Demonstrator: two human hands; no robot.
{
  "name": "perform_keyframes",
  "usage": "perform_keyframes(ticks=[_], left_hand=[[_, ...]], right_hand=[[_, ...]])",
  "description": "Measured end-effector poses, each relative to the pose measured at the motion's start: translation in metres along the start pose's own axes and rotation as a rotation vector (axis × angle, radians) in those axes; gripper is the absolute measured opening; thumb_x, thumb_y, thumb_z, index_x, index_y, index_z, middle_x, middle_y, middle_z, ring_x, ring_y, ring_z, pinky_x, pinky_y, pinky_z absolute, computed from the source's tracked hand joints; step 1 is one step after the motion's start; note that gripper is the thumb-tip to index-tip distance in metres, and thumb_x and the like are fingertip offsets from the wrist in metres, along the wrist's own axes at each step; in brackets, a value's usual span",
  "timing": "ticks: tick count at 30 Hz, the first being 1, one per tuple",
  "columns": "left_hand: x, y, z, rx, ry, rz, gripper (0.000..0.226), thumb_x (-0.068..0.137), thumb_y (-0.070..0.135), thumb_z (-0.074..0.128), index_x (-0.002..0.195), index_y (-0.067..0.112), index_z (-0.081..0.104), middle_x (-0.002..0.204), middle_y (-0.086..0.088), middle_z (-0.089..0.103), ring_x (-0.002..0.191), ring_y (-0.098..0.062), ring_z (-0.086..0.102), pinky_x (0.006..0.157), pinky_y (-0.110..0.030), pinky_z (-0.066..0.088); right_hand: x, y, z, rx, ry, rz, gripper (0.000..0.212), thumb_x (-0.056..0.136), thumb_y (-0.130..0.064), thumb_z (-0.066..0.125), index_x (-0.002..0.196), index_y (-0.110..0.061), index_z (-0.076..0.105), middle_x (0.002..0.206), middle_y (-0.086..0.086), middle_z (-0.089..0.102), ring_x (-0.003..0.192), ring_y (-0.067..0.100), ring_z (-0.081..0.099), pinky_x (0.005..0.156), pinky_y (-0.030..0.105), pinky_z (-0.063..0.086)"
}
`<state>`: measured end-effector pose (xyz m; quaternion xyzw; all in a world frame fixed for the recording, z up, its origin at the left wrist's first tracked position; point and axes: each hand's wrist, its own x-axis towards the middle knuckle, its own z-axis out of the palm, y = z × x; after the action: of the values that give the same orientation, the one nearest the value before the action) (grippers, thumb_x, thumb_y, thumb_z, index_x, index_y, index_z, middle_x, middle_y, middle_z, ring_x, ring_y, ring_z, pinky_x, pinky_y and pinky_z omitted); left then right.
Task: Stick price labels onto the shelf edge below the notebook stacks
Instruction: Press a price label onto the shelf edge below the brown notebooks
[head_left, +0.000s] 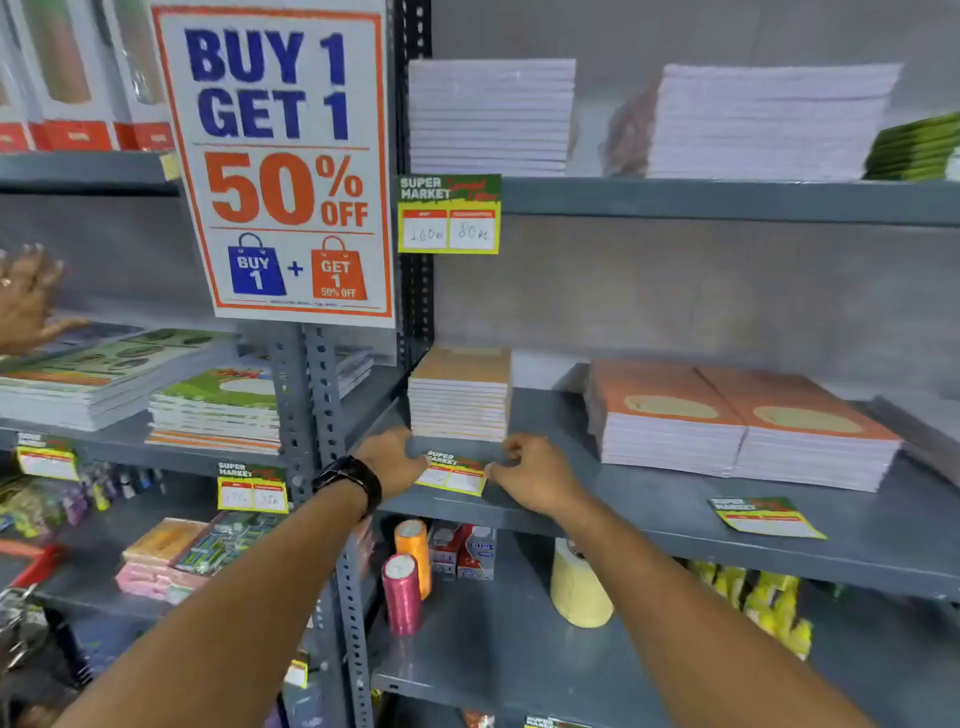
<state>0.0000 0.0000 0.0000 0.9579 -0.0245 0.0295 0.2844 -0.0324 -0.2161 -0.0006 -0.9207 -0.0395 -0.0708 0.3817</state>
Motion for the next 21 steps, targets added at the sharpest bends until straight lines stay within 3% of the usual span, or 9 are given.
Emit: perform_keyframes(ticks=[1,3,5,8,11,14,16,18,21], left_hand=[[0.004,-0.003,0.001,-0.013,-0.004,0.002,0.043,0.076,0.047,0.054,0.107,0.018,0.058,0.092,-0.004,0.067,0.077,-0.021,0.062,0.069,-0.034,0.053],[0.014,-0.006,0.003,-0.006,0.003,-0.010,0.047,0.081,0.045,0.053,0.120,0.018,0.054,0.100,-0.006,0.065,0.081,-0.022,0.061,0.065,-0.030,0.047],[0.024,-0.004,0.007,-0.039,0.016,-0.034,0.059,0.084,0.042,0.055,0.136,0.019,0.043,0.121,-0.008,0.062,0.094,-0.024,0.060,0.072,-0.028,0.043],[0.036,0.002,0.011,-0.202,-0.008,-0.047,0.067,0.081,0.036,0.066,0.139,0.019,0.038,0.124,-0.007,0.063,0.102,-0.023,0.060,0.081,-0.030,0.047],[0.046,0.000,0.015,-0.376,-0.074,-0.066,0.061,0.076,0.020,0.078,0.128,0.013,0.047,0.111,-0.008,0.063,0.096,-0.022,0.060,0.085,-0.031,0.048],[0.047,-0.004,0.013,-0.427,-0.078,0.008,0.024,0.080,0.012,0.074,0.100,0.017,0.062,0.102,-0.009,0.064,0.092,-0.023,0.060,0.082,-0.031,0.048],[0.040,-0.006,0.008,-0.445,-0.083,0.086,0.010,0.085,0.012,0.069,0.090,0.020,0.066,0.085,-0.002,0.063,0.081,-0.018,0.060,0.071,-0.026,0.047],[0.027,-0.008,0.003,-0.452,-0.076,0.157,0.008,0.088,0.013,0.066,0.090,0.020,0.069,0.075,0.001,0.062,0.069,-0.012,0.055,0.062,-0.023,0.043],[0.003,-0.021,0.001,-0.389,-0.007,0.244,0.007,0.084,0.020,0.070,0.084,0.028,0.070,0.078,0.004,0.070,0.072,-0.013,0.062,0.065,-0.026,0.047]], right_hand=[[0.006,0.000,0.008,-0.001,-0.005,0.026,0.048,0.081,-0.033,0.072,0.121,-0.010,0.060,0.122,0.008,0.066,0.109,0.024,0.061,0.084,0.027,0.046],[0.016,-0.002,0.020,-0.025,-0.014,0.052,0.053,0.080,-0.034,0.072,0.126,-0.010,0.058,0.127,0.008,0.064,0.112,0.024,0.061,0.091,0.029,0.047],[0.024,-0.002,0.029,-0.056,-0.036,0.065,0.060,0.079,-0.034,0.071,0.132,-0.012,0.054,0.133,0.008,0.061,0.116,0.023,0.060,0.095,0.030,0.048],[0.031,-0.008,0.032,-0.119,-0.072,0.070,0.067,0.073,-0.031,0.073,0.134,-0.013,0.052,0.133,0.009,0.060,0.115,0.025,0.060,0.092,0.031,0.049],[0.039,-0.011,0.034,-0.085,-0.100,0.089,0.066,0.069,-0.024,0.079,0.129,-0.010,0.056,0.125,0.004,0.063,0.110,0.021,0.061,0.087,0.026,0.047],[0.038,-0.013,0.035,0.017,-0.092,0.119,0.047,0.067,-0.020,0.083,0.111,-0.011,0.067,0.098,-0.001,0.067,0.089,0.015,0.063,0.077,0.025,0.048],[0.035,-0.013,0.033,0.123,-0.064,0.107,0.028,0.071,-0.015,0.082,0.097,-0.013,0.073,0.086,-0.001,0.070,0.076,0.011,0.063,0.071,0.024,0.051],[0.028,-0.017,0.030,0.244,-0.046,0.095,0.016,0.077,-0.012,0.079,0.091,-0.014,0.074,0.081,0.000,0.072,0.069,0.008,0.064,0.064,0.018,0.052],[0.012,-0.024,0.028,0.329,-0.060,0.055,0.010,0.081,-0.010,0.075,0.084,-0.019,0.072,0.078,-0.002,0.072,0.071,0.010,0.065,0.069,0.024,0.054]])
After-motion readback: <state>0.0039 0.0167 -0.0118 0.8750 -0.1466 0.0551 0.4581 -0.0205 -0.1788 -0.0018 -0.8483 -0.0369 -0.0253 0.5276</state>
